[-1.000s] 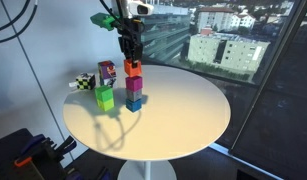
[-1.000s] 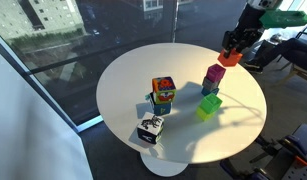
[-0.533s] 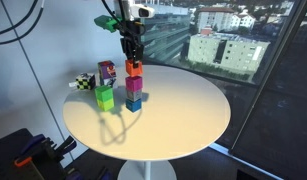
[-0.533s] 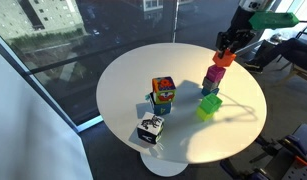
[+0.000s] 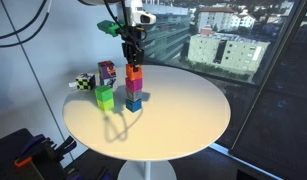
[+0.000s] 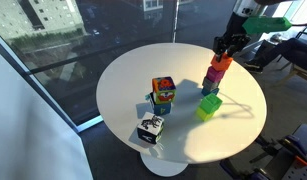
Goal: Pick up the orange block and put it on the pink block
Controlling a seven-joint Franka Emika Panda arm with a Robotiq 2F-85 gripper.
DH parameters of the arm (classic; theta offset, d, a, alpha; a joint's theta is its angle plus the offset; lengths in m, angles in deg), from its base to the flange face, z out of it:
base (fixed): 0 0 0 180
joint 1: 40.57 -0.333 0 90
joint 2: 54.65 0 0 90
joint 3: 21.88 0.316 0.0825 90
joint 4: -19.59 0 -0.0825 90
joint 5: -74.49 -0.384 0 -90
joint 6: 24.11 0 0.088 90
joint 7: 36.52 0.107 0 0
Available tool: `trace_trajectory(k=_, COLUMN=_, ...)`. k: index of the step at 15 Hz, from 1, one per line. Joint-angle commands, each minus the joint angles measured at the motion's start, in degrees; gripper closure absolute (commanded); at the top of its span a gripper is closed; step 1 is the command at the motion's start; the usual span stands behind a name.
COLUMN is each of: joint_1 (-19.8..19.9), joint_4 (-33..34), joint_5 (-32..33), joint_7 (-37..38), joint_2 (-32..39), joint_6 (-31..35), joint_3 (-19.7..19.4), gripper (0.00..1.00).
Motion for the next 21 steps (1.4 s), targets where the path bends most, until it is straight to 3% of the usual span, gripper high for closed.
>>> trace_trajectory(k=1, joint_1=-0.53, joint_4=1.89, joint_5=2.05, joint_7=2.24, joint_2=0.39, joint_6=-3.31, joint_3=-0.03, gripper=0.82)
trace_trajectory(k=7, joint_1=-0.64, joint_4=2.12, joint_5=3.63, joint_7=3.09, joint_2=0.65, joint_6=-4.23, joint_3=-0.11, gripper=0.79)
trace_trajectory(k=8, joint_1=-0.64, joint_4=2.02, joint_5=3.87, joint_7=3.05, joint_2=0.61, joint_6=-4.1, joint_3=-0.12, gripper=0.37)
trace_trajectory(k=13, joint_1=-0.66, joint_4=1.78, joint_5=4.8, joint_7=2.9, joint_2=0.53, joint_6=-3.72, joint_3=-0.11, gripper=0.01)
trace_trajectory(k=21, joint_1=-0.32, joint_4=0.74, joint_5=0.15, joint_7=-1.14, joint_2=-1.51, joint_6=-3.41, joint_3=0.0, gripper=0.0)
